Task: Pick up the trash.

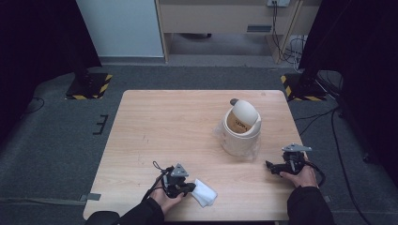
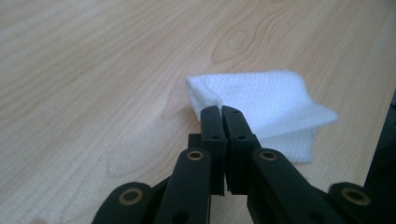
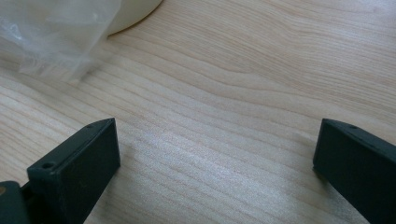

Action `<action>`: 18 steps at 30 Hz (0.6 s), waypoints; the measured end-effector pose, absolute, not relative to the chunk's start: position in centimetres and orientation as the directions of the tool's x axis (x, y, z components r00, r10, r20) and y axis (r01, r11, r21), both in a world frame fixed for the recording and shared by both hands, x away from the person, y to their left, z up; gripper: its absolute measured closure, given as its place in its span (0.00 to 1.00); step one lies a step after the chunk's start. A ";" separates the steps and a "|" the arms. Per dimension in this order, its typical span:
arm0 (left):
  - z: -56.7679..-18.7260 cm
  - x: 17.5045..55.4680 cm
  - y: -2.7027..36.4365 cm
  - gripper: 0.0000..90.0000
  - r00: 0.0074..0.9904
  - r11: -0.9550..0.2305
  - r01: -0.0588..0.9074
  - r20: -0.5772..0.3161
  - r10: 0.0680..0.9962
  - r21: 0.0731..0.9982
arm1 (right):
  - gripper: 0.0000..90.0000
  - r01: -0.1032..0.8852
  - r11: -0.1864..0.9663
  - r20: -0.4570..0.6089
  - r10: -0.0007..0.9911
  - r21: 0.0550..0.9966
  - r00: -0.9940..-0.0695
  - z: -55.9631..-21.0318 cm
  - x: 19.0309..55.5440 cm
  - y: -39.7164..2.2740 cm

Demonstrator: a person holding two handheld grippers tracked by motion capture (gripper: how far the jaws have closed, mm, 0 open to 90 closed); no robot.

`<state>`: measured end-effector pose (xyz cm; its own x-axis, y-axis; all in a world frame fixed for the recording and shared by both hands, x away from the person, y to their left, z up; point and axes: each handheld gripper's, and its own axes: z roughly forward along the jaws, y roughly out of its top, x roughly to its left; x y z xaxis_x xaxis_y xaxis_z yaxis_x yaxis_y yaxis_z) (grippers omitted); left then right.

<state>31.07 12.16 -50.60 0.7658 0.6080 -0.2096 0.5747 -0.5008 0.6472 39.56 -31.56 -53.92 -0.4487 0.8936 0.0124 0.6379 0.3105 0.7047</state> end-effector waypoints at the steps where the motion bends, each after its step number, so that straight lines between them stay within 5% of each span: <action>1: -50.4 31.1 12.2 0.98 0.767 -0.496 0.567 -0.203 0.608 0.658 | 0.01 0.637 0.311 0.011 0.894 0.705 -0.449 -53.9 39.6 -31.6; 18: -46.1 31.0 13.8 0.98 0.768 -0.347 0.391 -0.094 0.634 0.852 | 0.01 0.637 0.311 0.011 0.894 0.705 -0.449 -53.9 39.6 -31.6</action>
